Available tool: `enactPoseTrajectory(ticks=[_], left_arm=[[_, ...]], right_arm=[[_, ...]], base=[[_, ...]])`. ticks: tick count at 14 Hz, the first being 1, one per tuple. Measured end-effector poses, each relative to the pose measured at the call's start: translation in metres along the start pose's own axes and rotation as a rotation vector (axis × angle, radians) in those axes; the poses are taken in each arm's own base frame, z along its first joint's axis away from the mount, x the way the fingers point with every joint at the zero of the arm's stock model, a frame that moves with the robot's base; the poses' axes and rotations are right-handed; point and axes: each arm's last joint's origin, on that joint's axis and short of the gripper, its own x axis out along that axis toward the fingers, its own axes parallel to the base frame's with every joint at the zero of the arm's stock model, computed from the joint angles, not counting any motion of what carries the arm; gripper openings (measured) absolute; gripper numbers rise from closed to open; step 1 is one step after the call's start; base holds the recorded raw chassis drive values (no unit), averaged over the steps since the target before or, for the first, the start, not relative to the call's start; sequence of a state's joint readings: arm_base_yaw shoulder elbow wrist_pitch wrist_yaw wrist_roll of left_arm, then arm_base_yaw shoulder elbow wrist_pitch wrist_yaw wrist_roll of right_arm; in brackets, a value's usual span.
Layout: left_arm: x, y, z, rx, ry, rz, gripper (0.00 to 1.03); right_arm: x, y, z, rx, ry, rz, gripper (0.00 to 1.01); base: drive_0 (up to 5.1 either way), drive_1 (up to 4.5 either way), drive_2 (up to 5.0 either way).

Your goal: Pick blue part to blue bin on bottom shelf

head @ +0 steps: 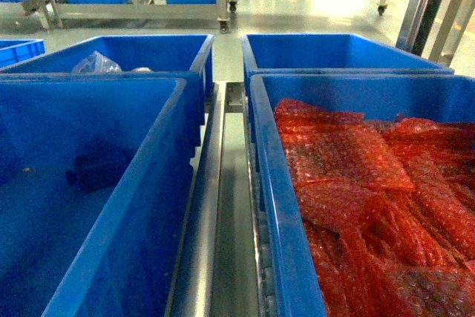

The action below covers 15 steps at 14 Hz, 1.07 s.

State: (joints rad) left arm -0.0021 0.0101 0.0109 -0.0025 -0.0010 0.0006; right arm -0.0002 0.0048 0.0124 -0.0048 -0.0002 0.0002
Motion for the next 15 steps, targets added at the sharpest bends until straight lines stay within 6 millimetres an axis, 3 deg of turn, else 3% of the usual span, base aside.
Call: enactPoseTrajectory(ticks=[9,11,13,15], left_arm=[[0.0,0.0002,-0.0001,0.0,0.002,0.001,0.02],[0.0,0.0002,-0.0001,0.0,0.002,0.001,0.19],[0.0,0.0002,-0.0001,0.0,0.002,0.001,0.47],[0.0,0.0002,-0.0001,0.0,0.002,0.001,0.66]], right_arm=[[0.0,0.0,0.0,0.0,0.0,0.0,0.98],[0.0,0.0,0.0,0.0,0.0,0.0,0.98],[0.0,0.0,0.0,0.0,0.0,0.0,0.98],[0.0,0.0,0.0,0.0,0.0,0.0,0.98]], base=[[0.0,0.0,0.0],[0.0,0.0,0.0],[0.0,0.0,0.0],[0.0,0.0,0.0]])
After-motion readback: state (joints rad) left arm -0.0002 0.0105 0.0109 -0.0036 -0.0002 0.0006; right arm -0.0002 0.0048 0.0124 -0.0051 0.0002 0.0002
